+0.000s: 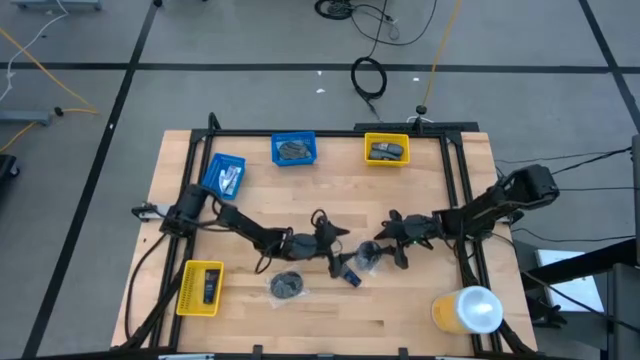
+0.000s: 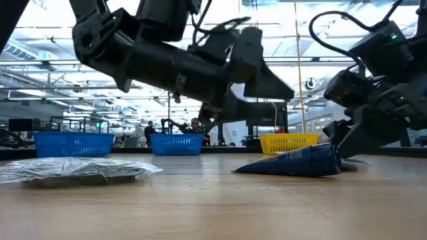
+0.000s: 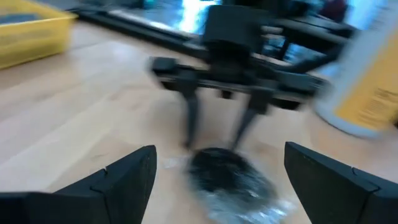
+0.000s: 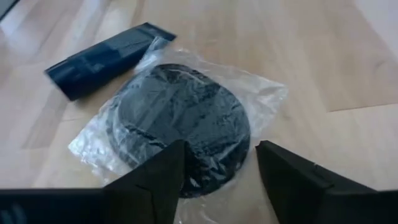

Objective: Pick & Place Travel size toiletries
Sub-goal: Put the black hairbrush into the right blue bin

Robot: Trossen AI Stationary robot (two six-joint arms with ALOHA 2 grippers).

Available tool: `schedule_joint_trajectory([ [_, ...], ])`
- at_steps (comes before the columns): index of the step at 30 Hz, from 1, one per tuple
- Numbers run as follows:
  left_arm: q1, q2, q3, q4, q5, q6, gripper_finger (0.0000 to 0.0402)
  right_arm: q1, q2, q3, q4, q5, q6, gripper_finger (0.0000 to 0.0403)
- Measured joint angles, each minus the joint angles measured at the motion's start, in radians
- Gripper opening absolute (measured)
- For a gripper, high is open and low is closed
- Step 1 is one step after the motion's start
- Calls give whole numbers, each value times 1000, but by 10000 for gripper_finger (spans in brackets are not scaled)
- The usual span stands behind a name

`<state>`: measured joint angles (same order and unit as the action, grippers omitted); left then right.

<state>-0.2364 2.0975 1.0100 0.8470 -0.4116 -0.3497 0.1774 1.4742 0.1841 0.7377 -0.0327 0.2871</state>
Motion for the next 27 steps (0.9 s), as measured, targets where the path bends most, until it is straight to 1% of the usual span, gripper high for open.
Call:
schedule_joint_trajectory([
  [2, 14, 0, 0, -24, -23, -47, 347, 30, 0, 0, -14, 29, 24, 179],
  [7, 21, 0, 0, -125, -9, -144, 347, 125, 1, -1, -32, 167, 52, 117],
  [13, -9, 0, 0, -147, -16, -143, 347, 195, 3, -2, 19, 302, 27, 19],
  [14, -14, 0, 0, -145, -16, -132, 347, 198, 3, -2, 32, 324, 11, 10],
  [17, -22, 0, 0, -140, -9, -119, 347, 199, 5, -4, 75, 389, -17, 8],
  [21, -3, 0, 0, -111, 64, -120, 347, 205, 5, -4, 123, 551, -24, 2],
  [23, 5, 0, 0, -88, 82, -128, 347, 217, 4, -4, 151, 611, -32, 2],
  [25, 11, 0, 0, -76, 77, -138, 347, 234, 4, -3, 189, 642, -45, 2],
  [27, 13, 0, 0, -75, 43, -152, 347, 254, 4, -3, 236, 662, -65, 1],
])
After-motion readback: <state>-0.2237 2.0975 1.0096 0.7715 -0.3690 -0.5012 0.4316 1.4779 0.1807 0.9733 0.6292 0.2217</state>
